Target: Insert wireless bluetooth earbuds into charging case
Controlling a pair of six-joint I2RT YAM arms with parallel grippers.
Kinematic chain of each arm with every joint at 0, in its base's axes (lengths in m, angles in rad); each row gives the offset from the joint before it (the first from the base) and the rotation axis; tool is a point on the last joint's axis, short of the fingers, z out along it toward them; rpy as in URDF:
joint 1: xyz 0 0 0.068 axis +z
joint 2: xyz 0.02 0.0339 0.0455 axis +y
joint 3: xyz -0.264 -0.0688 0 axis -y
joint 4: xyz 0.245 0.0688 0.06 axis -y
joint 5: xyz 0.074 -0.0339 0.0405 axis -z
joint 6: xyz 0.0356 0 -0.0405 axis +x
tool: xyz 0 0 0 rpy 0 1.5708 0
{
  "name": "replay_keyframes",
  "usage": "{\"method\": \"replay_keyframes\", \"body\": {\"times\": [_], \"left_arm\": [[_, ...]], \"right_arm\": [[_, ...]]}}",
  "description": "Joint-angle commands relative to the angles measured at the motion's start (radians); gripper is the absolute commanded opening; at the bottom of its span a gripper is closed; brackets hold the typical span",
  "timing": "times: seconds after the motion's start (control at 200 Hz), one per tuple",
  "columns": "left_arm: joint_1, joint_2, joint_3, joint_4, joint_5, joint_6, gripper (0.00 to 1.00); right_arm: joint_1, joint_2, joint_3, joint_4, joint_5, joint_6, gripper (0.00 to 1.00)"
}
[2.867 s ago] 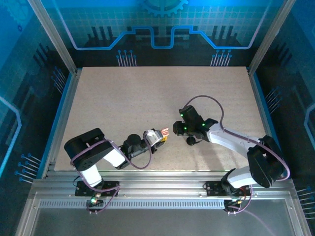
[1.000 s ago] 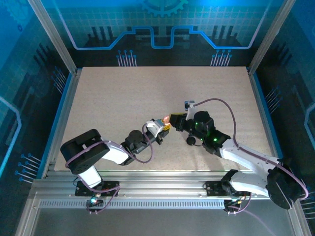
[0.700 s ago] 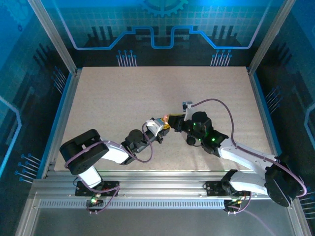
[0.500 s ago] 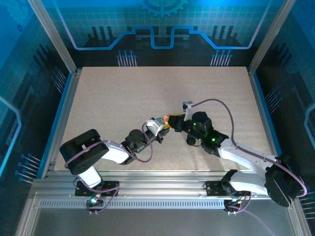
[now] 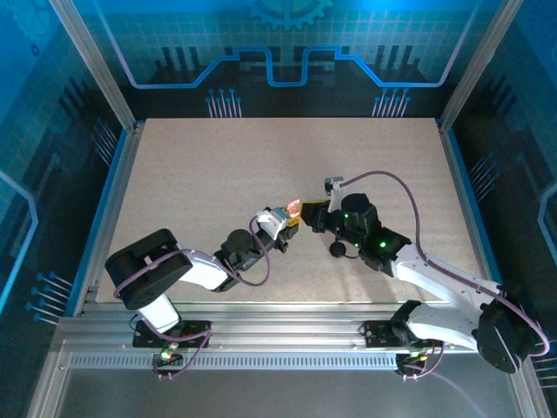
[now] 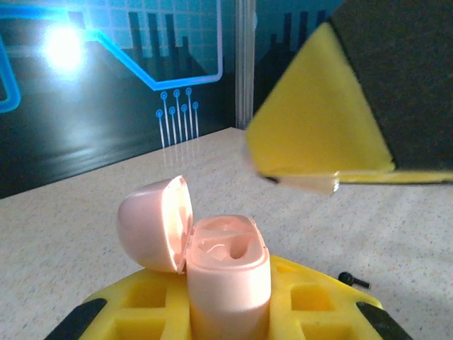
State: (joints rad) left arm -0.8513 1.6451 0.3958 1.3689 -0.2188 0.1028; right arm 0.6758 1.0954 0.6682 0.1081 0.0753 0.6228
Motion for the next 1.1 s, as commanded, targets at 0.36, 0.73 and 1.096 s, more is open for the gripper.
{"method": "replay_keyframes", "body": {"times": [0.36,0.73,1.096], "left_arm": [[-0.006,-0.104,-0.134,0.032,-0.106,0.029,0.18],[-0.006,-0.139,-0.179,0.022,-0.116,0.062,0.18],[-0.007,-0.091,-0.163,0.032,-0.111,0.06,0.18]], "right_arm": [[-0.138,0.163,0.083,-0.407,-0.025,-0.018,0.25],[-0.157,0.426,0.193,-0.542,-0.042,-0.022,0.26],[-0.146,0.591,0.315,-0.673,-0.012,-0.051,0.27]]}}
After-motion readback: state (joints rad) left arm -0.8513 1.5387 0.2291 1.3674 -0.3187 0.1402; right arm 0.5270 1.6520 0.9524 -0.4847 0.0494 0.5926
